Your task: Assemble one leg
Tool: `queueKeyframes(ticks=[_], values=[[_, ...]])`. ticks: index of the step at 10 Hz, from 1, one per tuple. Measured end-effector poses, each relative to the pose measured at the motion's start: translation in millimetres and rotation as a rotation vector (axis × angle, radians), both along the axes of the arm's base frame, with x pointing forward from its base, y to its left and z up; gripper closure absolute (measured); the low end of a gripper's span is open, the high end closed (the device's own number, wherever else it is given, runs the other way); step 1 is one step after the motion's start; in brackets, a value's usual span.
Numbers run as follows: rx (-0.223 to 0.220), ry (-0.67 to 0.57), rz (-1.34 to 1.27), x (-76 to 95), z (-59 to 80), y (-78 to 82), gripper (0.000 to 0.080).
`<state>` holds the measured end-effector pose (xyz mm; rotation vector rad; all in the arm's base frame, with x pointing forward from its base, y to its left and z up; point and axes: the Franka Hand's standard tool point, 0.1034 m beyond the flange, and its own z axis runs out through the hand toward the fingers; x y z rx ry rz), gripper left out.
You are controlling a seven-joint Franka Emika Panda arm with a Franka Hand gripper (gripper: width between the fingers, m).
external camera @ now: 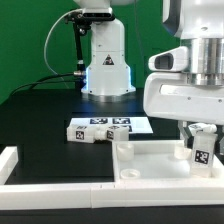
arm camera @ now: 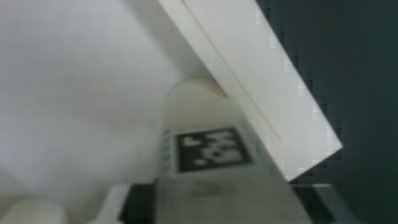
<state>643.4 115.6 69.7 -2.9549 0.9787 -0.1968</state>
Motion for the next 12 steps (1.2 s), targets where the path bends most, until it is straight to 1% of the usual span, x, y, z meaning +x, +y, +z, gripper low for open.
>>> queueKeyframes(ticks=[1, 4, 5, 7, 9, 10, 12], values=[[0.003, 0.001, -0.038, -0.3, -0.2, -1.5, 0.0514], [0.041, -0.003, -0.402, -1.6, -1.0, -2.7, 0.0514], [0.072, 0.003, -0.533, -1.6, -0.9, -5.0, 0.0514], [0.167, 0.024, -0.853, -2.7, -1.5, -4.4, 0.0514], [0.242, 0.044, -1.088, -2.8, -1.6, -3.0, 0.0514], [0.255, 0.049, -1.175, -2.8, -1.7, -2.7, 0.0514], [0.261, 0.050, -1.238, -3.0, -2.0, -3.0, 0.0514]])
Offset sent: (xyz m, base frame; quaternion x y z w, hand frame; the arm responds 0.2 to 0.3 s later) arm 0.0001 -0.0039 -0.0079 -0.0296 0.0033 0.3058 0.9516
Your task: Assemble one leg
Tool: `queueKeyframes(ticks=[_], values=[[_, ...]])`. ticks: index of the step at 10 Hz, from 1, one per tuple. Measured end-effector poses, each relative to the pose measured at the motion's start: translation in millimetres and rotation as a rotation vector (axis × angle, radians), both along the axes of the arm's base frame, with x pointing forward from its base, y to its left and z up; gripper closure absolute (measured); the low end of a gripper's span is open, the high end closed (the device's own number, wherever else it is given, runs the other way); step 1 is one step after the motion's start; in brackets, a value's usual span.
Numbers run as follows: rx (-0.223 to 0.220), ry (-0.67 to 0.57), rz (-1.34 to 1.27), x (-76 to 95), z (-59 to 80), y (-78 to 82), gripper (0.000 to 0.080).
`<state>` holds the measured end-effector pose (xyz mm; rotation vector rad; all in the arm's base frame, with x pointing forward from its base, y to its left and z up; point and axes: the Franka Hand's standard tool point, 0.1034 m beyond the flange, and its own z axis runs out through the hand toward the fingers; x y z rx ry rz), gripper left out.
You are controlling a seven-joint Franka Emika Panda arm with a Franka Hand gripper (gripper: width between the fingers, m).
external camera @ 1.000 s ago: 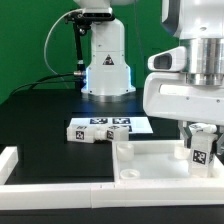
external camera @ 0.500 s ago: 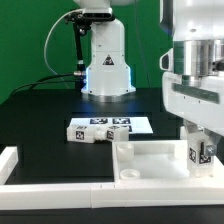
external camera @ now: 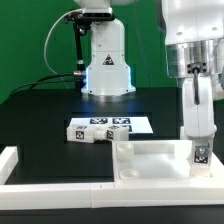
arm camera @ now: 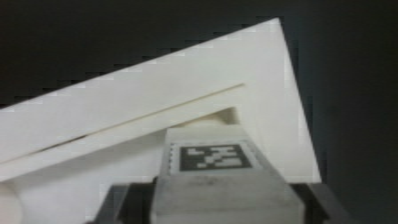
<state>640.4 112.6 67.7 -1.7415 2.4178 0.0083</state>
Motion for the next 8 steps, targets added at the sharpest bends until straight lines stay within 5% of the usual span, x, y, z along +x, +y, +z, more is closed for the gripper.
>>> queueKeyframes(ticks=[3, 5, 7, 8], values=[[0.000, 0.004, -0.032, -0.3, -0.3, -0.6, 0.0514], [-0.005, -0.008, 0.034, 1.4, 9.8, 5.2, 0.0212], [0.006, -0.045, 0.083, 7.9, 32.4, 9.2, 0.0162], [0.003, -0.042, 0.082, 7.1, 29.3, 8.6, 0.0162]])
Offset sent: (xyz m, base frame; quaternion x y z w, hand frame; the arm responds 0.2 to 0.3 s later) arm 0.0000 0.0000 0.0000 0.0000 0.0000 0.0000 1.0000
